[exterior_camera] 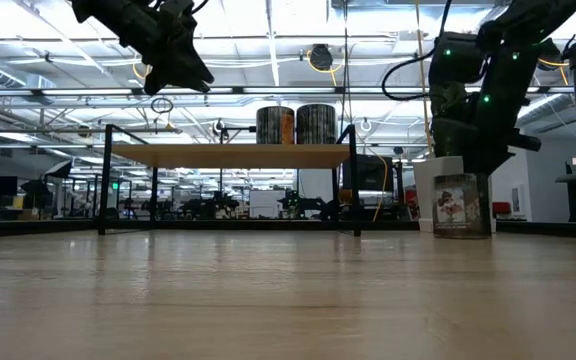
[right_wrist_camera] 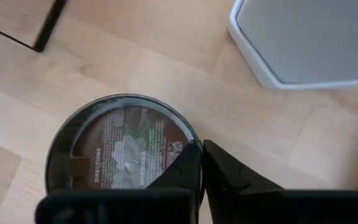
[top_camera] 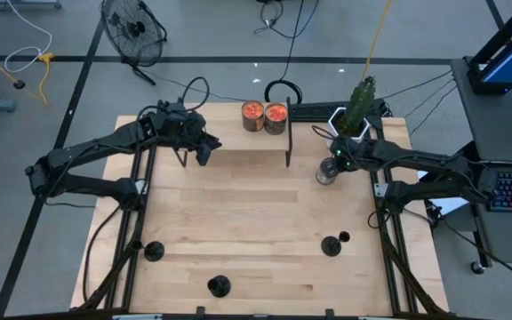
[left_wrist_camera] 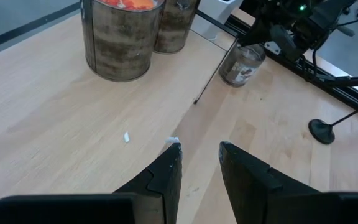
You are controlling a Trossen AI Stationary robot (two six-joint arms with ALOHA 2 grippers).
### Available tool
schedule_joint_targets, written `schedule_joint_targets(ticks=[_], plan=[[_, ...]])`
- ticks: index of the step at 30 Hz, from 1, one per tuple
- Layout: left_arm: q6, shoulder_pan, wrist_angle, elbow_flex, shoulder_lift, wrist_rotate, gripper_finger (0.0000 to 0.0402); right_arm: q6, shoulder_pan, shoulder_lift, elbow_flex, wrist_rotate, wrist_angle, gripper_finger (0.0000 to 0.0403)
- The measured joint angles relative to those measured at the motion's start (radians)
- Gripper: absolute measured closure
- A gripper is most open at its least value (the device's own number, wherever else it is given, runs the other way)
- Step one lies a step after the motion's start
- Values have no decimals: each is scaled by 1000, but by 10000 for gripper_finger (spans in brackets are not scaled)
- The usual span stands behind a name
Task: Pick & Place candle stick holders
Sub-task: Put the brown scented candle on the shelf
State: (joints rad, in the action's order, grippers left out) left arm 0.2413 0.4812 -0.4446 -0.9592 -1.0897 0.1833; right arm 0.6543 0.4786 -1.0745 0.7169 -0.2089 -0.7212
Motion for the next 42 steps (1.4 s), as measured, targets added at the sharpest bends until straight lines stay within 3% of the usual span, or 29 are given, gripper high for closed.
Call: schedule_joint_targets(ticks=[6, 15, 20, 28, 35, 42], plan=[[4, 0, -1, 0, 0, 0, 286, -28, -15, 29, 99, 14, 2, 401], [-12, 0, -49, 0, 0, -41, 286, -68, -108, -28, 374, 62, -21, 402], [-35, 0, -57, 0, 0, -53, 286, -77, -171, -103, 527, 84, -121, 402], [-76, 2, -56, 0, 0, -79, 286, -198, -225, -288, 764, 84, -120, 402], [-100, 2, -49, 0, 22, -79, 286, -310, -197, -426, 883, 83, -107, 403], [-113, 11, -14, 40, 149, -79, 286, -371, -154, -522, 957, 84, -51, 403]])
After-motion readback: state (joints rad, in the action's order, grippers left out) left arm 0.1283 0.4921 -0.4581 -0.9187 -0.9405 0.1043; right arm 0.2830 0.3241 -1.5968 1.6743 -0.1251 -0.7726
